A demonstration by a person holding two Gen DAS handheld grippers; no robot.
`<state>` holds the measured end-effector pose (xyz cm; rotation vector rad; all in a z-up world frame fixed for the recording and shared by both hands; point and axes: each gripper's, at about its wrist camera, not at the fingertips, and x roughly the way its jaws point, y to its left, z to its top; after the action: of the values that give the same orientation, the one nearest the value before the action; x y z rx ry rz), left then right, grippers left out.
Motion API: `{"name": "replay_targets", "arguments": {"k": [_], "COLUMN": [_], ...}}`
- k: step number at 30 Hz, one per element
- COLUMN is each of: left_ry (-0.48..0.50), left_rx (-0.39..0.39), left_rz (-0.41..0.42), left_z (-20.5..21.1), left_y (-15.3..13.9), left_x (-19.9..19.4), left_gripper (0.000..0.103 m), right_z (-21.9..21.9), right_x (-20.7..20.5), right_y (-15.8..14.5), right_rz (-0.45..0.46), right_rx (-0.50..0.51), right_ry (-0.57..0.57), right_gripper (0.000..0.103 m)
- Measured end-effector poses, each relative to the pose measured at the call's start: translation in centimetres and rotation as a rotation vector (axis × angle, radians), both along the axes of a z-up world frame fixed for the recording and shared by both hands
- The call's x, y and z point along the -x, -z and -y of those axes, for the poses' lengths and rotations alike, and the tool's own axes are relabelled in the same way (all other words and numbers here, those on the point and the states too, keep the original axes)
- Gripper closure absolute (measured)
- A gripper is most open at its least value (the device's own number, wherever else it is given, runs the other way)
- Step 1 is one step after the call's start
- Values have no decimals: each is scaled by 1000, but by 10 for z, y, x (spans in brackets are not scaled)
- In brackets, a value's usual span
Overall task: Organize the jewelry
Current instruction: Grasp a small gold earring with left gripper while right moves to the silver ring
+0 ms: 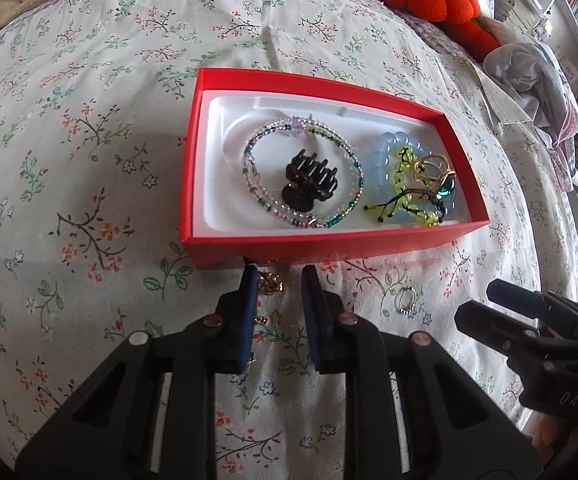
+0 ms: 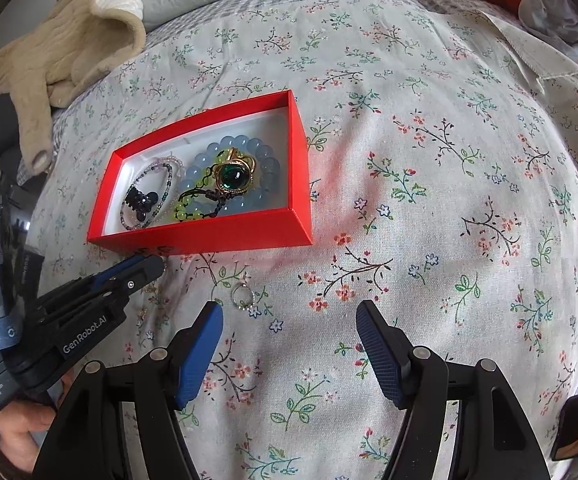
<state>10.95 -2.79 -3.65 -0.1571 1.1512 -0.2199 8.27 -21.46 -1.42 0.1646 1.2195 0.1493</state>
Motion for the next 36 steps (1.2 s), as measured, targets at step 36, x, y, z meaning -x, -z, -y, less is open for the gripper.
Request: {"name": "replay_targets", "arguments": {"k": [36], "left_ry": [-12], "left_rx": [-36], "left_rz": [-15], "left_z": [-33], "left_y": [-26], "left_x": [23], "left_gripper": [101], "right_z": [-50], "right_x": [-17], "right_y": [26], "right_rz": [-60], "right_rx": [20], "right_ry": [-87], "right_gripper": [67]}}
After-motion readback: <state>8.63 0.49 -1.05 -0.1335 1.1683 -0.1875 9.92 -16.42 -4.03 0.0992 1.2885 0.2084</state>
